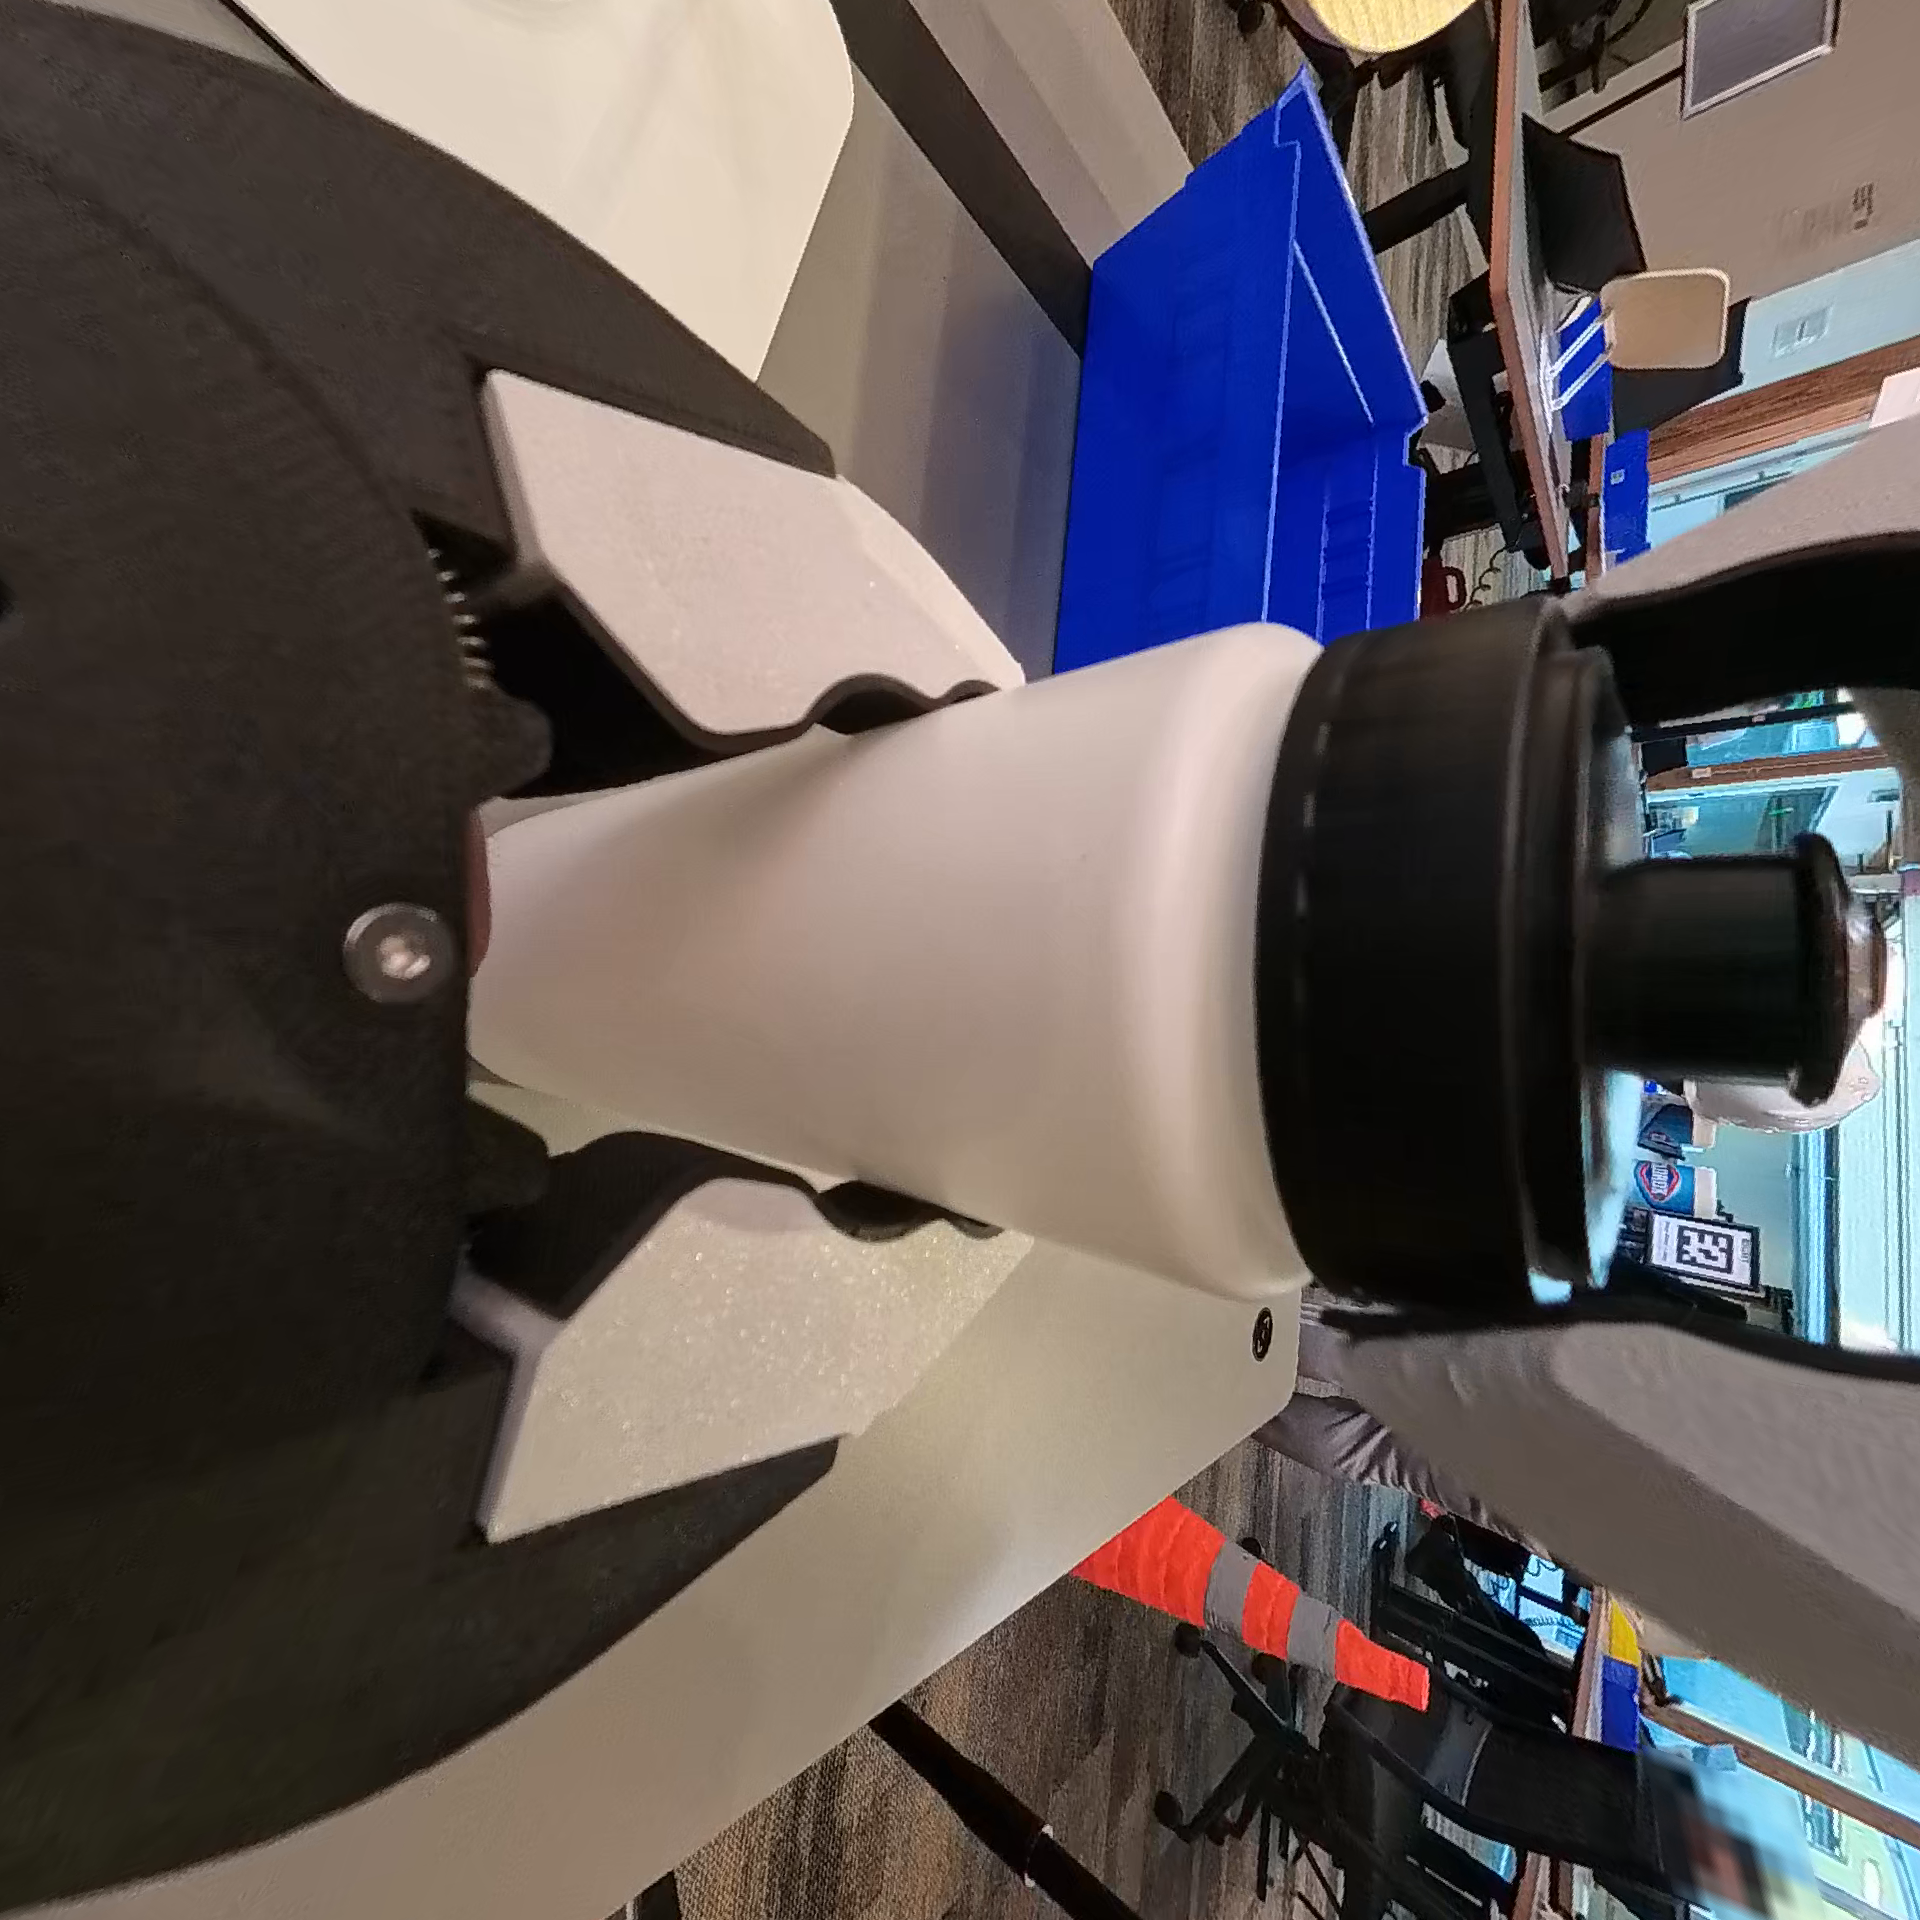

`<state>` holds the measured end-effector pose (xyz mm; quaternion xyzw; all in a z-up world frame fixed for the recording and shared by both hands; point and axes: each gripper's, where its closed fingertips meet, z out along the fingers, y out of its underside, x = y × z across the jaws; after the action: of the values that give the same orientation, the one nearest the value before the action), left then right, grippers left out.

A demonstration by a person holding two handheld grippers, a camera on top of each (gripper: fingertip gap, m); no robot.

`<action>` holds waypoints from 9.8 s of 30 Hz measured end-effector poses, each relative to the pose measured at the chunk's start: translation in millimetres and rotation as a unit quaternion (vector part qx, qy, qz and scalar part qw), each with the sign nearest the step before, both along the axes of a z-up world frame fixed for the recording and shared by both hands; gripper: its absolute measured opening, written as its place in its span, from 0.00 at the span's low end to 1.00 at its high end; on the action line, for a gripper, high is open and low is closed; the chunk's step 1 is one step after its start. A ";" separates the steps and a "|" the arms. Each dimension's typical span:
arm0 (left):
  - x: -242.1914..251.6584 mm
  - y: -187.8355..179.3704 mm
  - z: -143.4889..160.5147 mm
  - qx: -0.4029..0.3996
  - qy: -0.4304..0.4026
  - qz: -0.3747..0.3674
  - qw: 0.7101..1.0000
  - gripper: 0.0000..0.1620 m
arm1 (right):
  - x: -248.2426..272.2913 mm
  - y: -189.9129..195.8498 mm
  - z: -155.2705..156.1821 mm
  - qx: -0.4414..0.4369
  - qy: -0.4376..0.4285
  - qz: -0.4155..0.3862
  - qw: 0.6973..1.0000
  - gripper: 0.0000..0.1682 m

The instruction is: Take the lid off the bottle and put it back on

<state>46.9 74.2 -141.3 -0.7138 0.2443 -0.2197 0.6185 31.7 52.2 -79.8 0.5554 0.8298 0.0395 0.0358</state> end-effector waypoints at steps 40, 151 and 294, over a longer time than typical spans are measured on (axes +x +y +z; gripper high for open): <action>1.4 0.2 -0.1 0.001 0.001 -0.003 1.000 0.54 | -10.5 -2.7 0.3 -0.033 0.007 -0.051 0.998 0.40; -16.6 3.8 5.8 0.014 -0.067 0.023 0.997 0.49 | -3.7 27.3 18.8 -0.261 0.599 -0.107 0.749 0.61; -422.8 -333.6 -53.1 -0.131 -0.077 0.469 0.870 0.02 | 174.0 307.7 -123.3 -0.028 0.608 -0.389 0.691 0.04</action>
<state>-375.9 -259.4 -194.4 -0.7999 -0.1985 0.0119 0.5662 205.6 359.8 -203.1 0.7299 0.3802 -0.3480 -0.4490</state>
